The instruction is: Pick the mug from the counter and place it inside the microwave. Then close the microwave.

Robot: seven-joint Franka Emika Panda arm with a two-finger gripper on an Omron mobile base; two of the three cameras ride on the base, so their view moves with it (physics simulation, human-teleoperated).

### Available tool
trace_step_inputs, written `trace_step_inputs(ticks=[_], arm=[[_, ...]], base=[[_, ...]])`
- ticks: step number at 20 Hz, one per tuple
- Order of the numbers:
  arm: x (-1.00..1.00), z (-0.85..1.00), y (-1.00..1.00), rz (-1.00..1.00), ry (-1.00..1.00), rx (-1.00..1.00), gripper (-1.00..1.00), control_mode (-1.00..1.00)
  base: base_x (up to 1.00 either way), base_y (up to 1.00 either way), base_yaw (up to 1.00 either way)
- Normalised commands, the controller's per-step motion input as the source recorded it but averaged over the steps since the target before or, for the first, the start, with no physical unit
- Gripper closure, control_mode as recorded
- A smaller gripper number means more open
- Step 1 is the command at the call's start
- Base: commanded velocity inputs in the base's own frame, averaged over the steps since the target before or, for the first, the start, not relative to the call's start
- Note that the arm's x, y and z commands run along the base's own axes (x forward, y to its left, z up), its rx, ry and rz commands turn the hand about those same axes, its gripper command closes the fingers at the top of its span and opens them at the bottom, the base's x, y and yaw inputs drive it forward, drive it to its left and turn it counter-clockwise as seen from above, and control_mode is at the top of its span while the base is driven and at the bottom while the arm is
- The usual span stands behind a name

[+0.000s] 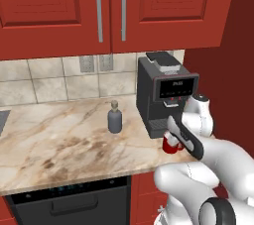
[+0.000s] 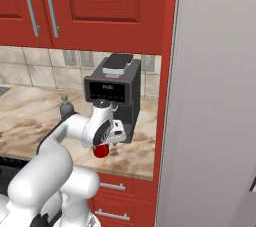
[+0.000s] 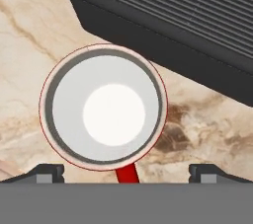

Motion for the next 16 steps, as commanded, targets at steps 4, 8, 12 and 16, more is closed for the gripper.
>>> trace_step_inputs(ticks=[4, 8, 12, 16], arm=[[0.13, 0.0, -0.15, 0.02, 0.03, 0.0, -1.0, -1.0], [0.0, -0.08, -0.08, 0.0, 0.03, 0.0, -1.0, -1.0], [-0.02, -0.2, 0.0, 0.0, 0.04, 0.0, -1.0, -1.0], [-0.18, -0.29, 0.0, 0.03, 0.03, 0.0, -1.0, -1.0]], base=[[0.0, 0.0, 0.0], [0.0, 0.0, 0.0], [0.0, 0.0, 0.0], [0.0, 0.0, 0.0]])
